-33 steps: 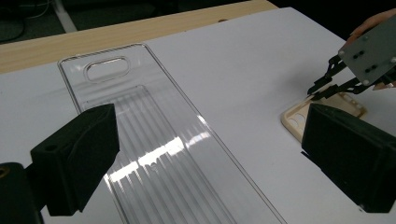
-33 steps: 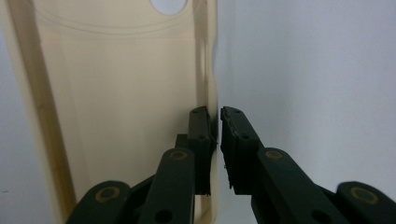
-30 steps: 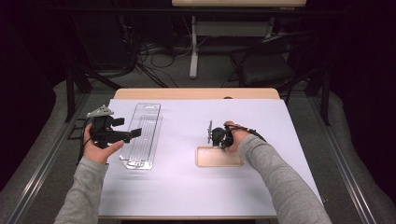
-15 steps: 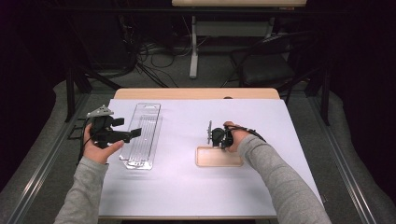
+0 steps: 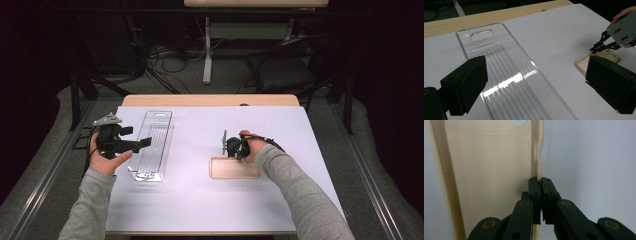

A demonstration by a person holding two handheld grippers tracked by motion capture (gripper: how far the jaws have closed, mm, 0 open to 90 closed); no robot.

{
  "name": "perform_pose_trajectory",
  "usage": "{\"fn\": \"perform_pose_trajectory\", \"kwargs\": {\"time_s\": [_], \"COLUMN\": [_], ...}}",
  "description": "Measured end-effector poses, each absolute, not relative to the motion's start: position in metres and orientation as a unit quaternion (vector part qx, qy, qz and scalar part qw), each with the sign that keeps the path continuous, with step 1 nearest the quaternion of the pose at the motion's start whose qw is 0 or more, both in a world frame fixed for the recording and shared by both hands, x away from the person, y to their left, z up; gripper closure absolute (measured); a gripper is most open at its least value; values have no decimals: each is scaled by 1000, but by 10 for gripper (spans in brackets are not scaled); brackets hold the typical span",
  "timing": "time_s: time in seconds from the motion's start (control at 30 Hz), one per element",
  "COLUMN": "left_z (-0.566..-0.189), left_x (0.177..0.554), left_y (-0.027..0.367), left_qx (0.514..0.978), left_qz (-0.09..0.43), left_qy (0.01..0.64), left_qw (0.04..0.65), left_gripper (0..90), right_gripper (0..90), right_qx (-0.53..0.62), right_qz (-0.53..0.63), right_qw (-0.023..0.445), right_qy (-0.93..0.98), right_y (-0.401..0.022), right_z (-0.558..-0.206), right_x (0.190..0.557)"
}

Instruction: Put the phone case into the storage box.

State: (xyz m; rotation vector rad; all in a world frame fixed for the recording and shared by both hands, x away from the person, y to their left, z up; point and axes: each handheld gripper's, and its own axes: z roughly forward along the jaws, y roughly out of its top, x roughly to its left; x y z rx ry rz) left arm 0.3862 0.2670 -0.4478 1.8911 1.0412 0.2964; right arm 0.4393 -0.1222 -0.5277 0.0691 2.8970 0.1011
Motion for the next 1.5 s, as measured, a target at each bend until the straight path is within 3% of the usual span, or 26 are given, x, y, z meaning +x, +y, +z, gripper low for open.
{"fn": "perform_pose_trajectory", "kwargs": {"time_s": [1.5], "left_z": [-447], "left_x": [386], "left_y": [269], "left_qx": [766], "left_qz": [121], "left_qy": [427], "left_qw": [465], "left_gripper": [44], "right_gripper": [883], "right_qx": [59], "right_qz": [65], "right_qw": [122], "right_qy": [989], "right_y": [-133], "right_z": [-507], "right_x": [437]}}
